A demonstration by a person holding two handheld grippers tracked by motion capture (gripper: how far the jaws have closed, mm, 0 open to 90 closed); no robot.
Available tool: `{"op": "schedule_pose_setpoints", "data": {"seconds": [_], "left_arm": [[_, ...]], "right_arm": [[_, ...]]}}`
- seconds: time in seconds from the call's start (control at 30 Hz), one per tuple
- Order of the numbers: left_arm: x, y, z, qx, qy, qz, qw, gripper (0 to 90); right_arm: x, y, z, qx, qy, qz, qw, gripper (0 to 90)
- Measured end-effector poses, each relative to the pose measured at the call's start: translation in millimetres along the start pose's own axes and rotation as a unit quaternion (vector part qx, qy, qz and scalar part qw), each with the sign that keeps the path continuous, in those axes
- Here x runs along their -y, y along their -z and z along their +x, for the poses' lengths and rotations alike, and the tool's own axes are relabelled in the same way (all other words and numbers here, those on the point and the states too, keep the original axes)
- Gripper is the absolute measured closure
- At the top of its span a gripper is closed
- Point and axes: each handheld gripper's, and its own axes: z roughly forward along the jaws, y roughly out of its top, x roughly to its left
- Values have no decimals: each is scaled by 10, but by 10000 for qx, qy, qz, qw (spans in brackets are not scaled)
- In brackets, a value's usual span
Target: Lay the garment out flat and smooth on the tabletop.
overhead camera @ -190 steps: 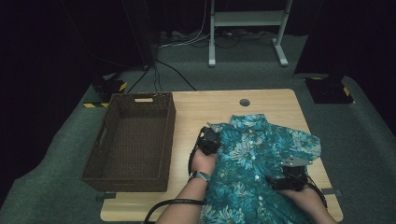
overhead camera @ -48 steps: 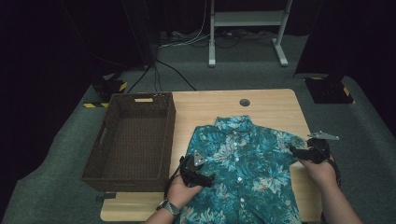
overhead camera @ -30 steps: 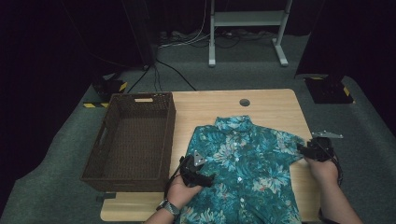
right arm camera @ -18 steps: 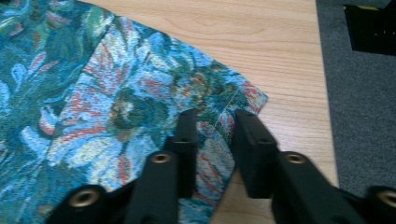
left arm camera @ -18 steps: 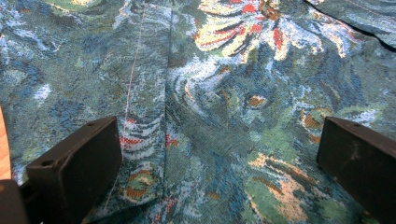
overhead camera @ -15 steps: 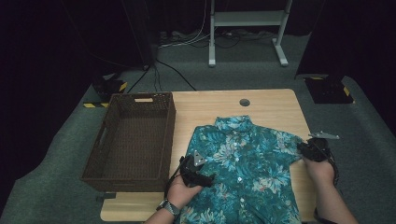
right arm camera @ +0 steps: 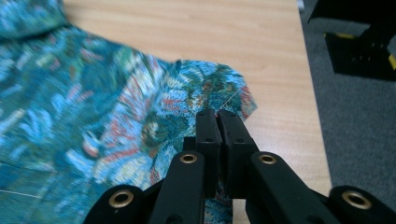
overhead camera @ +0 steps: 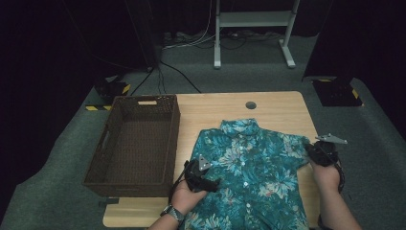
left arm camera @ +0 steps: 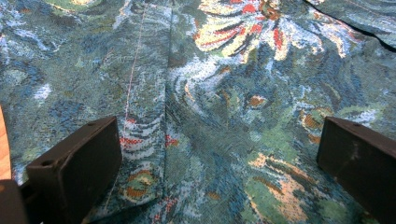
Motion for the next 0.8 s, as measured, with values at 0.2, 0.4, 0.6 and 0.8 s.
{"op": "schedule_pose_setpoints", "data": {"seconds": [0.2,0.4,0.6,0.8], "left_arm": [[1,1,-1,-8,-2,3,10000,0],[2,2,-1,-11,0,5,10000,0],[2,1,-2,-12,6,2,10000,0],[3,1,-2,-11,4,-1,10000,0]], "right_arm": [[-102,139,82,13,72,-214,9997,870],[-187,239,192,-17,180,-332,9993,870],[-256,291,320,-37,318,-349,9989,869],[-269,256,440,-69,419,-255,9988,868]]}}
